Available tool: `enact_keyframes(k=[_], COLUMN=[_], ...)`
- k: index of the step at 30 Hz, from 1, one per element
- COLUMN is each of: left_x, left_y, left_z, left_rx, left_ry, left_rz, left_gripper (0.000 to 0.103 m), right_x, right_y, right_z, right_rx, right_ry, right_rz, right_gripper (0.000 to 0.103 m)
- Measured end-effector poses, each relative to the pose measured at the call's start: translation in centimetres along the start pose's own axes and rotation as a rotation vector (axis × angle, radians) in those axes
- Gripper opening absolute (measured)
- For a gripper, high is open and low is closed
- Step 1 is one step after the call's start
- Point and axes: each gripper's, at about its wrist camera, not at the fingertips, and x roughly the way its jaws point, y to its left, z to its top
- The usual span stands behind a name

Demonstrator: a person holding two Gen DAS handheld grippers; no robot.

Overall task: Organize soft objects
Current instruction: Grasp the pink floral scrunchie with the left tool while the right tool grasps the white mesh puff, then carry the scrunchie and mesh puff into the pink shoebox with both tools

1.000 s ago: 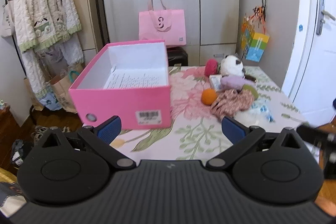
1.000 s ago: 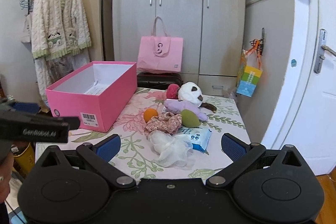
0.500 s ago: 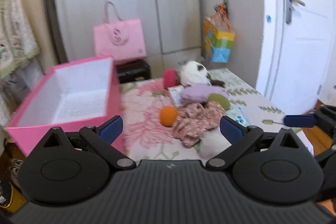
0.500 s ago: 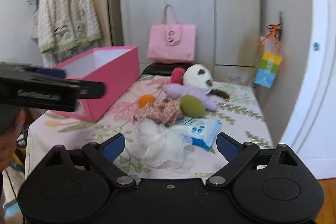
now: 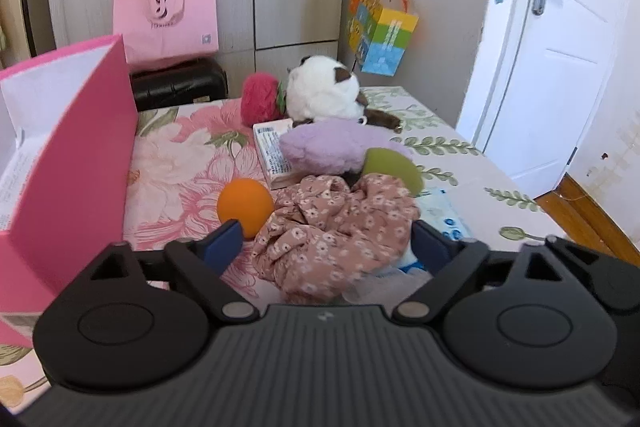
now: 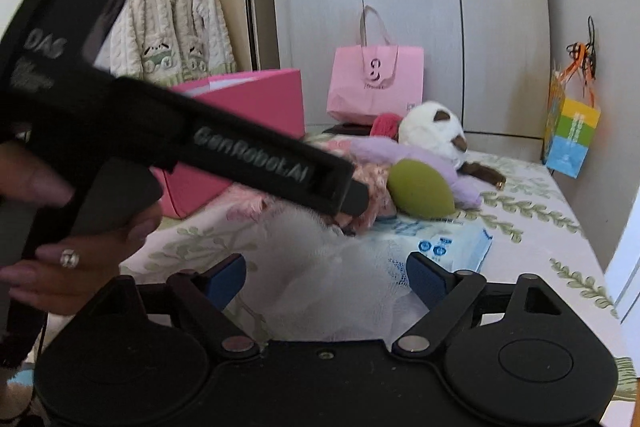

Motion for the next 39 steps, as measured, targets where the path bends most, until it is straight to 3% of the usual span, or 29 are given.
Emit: enact_keyframes(k=[4, 8, 16, 19, 23, 39], left_x=[1.5, 2.6, 2.9, 2.7, 2.2, -2.4], left_y=[1.0, 2.1, 2.2, 2.3, 2.9, 3.5], left_z=[-0.2, -0.8, -1.6, -1.7, -1.6, -2.8], left_rx=[-0.069, -0.166, -0.239, -0.246, -0.273, -0.204], left_ry=[0.027, 0.044, 0.000, -0.006, -0.010, -0.016], left_rz=[-0.061, -0.119, -0.084, -0.063, -0.056, -0.060], left_gripper=[0.071, 0.058, 0.055, 0.031, 0.019, 0.016], right_x=[0.1, 0.3, 0.9, 0.8, 0.6, -0.6], right_y=[-0.1, 0.0, -0.3, -0.4, -0.6, 0.1], right_z=[0.0, -0.2, -0.8, -0.8, -0.7, -0.3], right_rx=[-0.028, -0.062, -0.033, -0.019, 0.000, 0.007], right_ry=[-0.003, 0.009, 0.035, 0.034, 0.033, 0.053], right_rz=[0.015, 0.024, 0.013, 0.002, -0.002, -0.071], right_gripper=[0.079, 0.063, 0.046, 0.039, 0.035, 0.035])
